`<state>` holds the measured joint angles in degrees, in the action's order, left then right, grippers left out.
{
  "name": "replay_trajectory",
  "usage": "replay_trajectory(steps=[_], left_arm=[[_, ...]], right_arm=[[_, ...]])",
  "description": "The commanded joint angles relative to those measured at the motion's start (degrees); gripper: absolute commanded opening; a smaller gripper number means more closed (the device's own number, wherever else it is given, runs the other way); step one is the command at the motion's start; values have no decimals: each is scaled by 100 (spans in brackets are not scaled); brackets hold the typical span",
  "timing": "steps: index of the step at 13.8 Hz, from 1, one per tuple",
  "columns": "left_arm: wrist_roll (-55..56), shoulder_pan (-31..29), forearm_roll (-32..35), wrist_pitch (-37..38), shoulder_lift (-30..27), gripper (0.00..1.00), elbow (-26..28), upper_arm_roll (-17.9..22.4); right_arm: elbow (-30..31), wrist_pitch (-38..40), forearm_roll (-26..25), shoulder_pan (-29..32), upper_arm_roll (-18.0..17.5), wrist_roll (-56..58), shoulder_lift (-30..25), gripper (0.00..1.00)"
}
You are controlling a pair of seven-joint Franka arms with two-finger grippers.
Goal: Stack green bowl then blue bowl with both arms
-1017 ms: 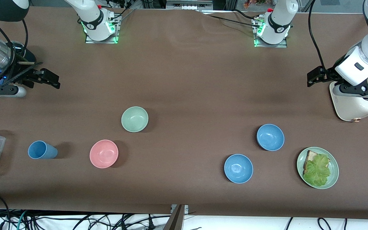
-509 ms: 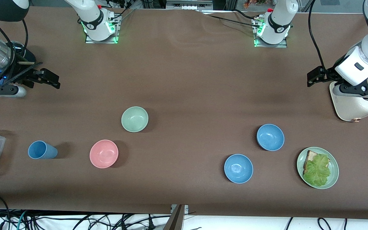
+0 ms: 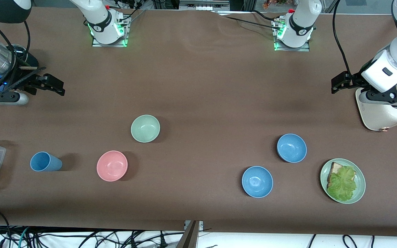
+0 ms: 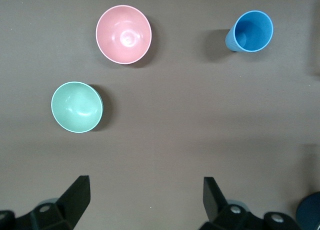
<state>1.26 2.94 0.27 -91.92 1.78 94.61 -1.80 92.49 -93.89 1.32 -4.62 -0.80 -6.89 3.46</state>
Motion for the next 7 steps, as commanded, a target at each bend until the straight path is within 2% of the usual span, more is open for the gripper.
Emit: replay_trajectory(steps=[1, 7], left_arm=[[50, -12, -18, 51, -73, 100, 5, -31], [50, -12, -18, 51, -73, 100, 5, -31]], right_arm=[[-73, 55, 17, 58, -17, -23, 15, 100], [-82, -16, 17, 67, 27, -23, 24, 100]])
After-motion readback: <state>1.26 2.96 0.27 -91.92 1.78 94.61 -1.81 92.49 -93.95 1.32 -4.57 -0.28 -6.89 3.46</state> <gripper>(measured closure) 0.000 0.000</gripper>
